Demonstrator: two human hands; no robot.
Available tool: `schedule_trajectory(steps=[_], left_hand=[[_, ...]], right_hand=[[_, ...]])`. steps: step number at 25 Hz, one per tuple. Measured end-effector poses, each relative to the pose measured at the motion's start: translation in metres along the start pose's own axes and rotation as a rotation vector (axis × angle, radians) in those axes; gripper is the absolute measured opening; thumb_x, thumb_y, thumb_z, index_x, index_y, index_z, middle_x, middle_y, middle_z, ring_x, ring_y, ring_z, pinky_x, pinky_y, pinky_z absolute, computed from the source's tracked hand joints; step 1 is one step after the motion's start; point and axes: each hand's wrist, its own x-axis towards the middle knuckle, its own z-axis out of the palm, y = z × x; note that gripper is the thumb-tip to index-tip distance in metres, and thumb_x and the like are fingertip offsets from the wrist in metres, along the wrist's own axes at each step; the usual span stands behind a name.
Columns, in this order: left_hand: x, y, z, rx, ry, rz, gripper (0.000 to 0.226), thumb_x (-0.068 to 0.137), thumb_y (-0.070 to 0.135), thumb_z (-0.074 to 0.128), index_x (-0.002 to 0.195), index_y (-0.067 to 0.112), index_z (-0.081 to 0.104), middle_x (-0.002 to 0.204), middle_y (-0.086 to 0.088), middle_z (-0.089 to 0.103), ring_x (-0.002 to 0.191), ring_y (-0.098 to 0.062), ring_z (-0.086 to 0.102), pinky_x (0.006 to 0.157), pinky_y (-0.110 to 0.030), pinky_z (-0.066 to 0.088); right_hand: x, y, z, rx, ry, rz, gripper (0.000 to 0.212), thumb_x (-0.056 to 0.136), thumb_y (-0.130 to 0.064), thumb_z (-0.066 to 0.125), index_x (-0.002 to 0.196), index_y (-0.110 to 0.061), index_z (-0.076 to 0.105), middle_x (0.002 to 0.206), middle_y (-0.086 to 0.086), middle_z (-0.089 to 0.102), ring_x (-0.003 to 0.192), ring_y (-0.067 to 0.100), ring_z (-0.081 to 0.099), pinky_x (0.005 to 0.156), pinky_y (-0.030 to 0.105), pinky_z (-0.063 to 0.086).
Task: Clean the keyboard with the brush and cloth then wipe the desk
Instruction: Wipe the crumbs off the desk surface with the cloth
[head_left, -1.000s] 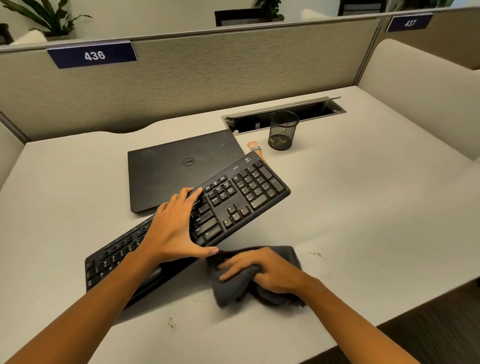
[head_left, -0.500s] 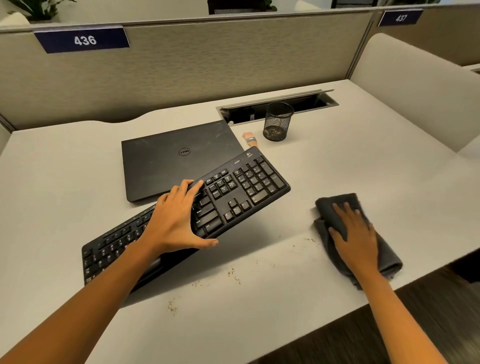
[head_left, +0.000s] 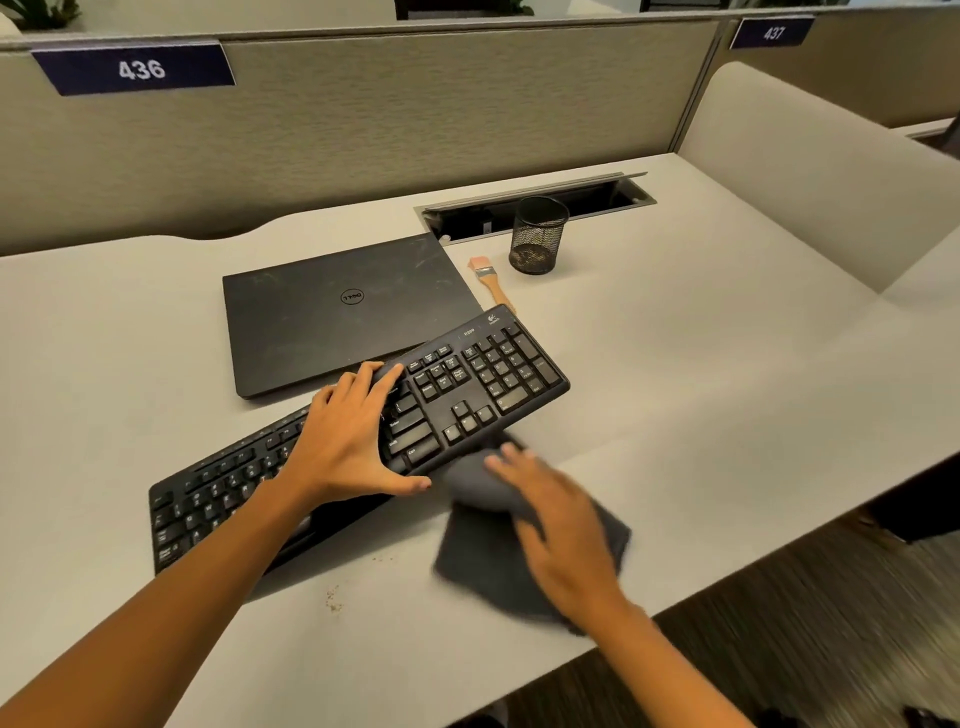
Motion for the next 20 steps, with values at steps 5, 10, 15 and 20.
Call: schedule_trajectory(steps=[5,10,15,20], left_hand=[[0.002,0.001,0.013,0.034,-0.05,0.006,0.136,0.049,0.097,0.046,0.156,0.02,0.011,0.145,-0.004,0.031,0.127,-0.023,0.034,0.109,-0.044,0.028],[0.006,0.0,0.028,0.056,-0.11,0.021,0.136,0.05,0.098,0.044,0.156,0.02,0.011,0.148,-0.006,0.028,0.128,-0.024,0.032,0.111,-0.044,0.026],[0.015,-0.002,0.026,0.062,-0.102,0.001,0.135,0.05,0.097,0.043,0.155,0.02,0.01,0.147,-0.008,0.028,0.13,-0.026,0.031,0.11,-0.044,0.026],[0.009,-0.003,0.032,0.078,-0.158,-0.016,0.133,0.051,0.094,0.046,0.155,0.024,0.003,0.158,-0.013,0.016,0.142,-0.032,0.018,0.117,-0.054,0.01]], right_hand=[[-0.009,0.073,-0.062,-0.417,0.103,0.312,0.058,0.09,-0.05,0.032,0.145,-0.032,0.037,0.153,0.0,0.035,0.145,0.024,0.024,0.116,0.054,0.019],[-0.007,0.047,-0.014,-0.485,-0.12,0.105,0.069,0.09,-0.06,0.037,0.152,-0.038,0.015,0.162,-0.003,0.007,0.149,0.021,-0.001,0.119,0.051,0.001],[-0.011,0.007,0.018,-0.082,-0.157,-0.041,0.063,0.082,-0.014,0.043,0.141,-0.034,0.044,0.153,-0.013,0.033,0.144,0.003,0.021,0.119,0.035,0.019],[-0.012,0.026,-0.008,-0.035,0.029,-0.012,0.062,0.08,-0.002,0.054,0.138,-0.025,0.051,0.147,-0.009,0.044,0.135,0.006,0.04,0.114,0.023,0.028]])
